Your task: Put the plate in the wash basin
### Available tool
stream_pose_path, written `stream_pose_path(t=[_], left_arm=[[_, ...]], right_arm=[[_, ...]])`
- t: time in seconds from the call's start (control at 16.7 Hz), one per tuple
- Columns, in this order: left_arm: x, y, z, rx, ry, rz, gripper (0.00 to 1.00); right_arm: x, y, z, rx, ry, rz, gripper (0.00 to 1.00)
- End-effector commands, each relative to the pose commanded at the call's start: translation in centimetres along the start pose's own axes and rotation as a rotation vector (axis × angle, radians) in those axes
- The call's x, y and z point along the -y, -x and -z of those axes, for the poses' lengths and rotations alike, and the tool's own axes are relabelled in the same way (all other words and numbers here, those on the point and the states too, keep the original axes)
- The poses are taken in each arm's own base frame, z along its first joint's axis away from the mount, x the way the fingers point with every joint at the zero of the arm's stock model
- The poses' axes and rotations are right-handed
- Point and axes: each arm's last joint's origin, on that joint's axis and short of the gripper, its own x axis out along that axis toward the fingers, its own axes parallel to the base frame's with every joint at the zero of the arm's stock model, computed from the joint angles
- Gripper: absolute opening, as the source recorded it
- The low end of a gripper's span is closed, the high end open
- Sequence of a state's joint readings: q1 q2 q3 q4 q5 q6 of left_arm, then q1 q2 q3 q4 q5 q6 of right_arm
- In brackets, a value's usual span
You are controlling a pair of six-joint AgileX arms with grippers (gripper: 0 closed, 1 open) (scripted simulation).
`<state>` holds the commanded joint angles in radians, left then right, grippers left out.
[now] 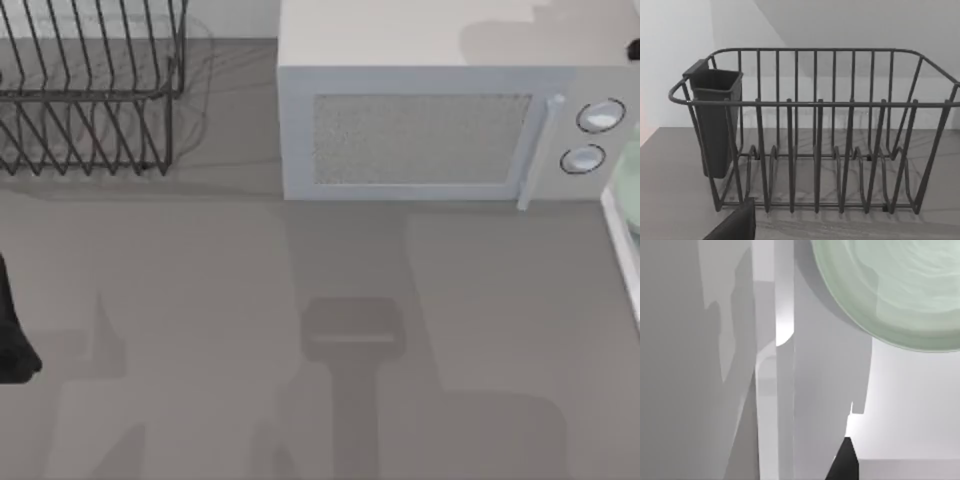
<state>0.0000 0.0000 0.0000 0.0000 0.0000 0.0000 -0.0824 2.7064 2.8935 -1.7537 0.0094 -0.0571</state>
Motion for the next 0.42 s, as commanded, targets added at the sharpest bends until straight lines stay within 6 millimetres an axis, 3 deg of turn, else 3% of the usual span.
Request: stream_pose_path(t=[0.12,0.42], left_arm=[[0.00,0.00,0.00,0.000,0.000,0.000,1.00],[0.00,0.00,0.00,0.000,0.000,0.000,1.00]], right_arm=[[0.00,0.00,0.00,0.000,0.000,0.000,1.00],[0.00,0.00,0.00,0.000,0.000,0.000,1.00]])
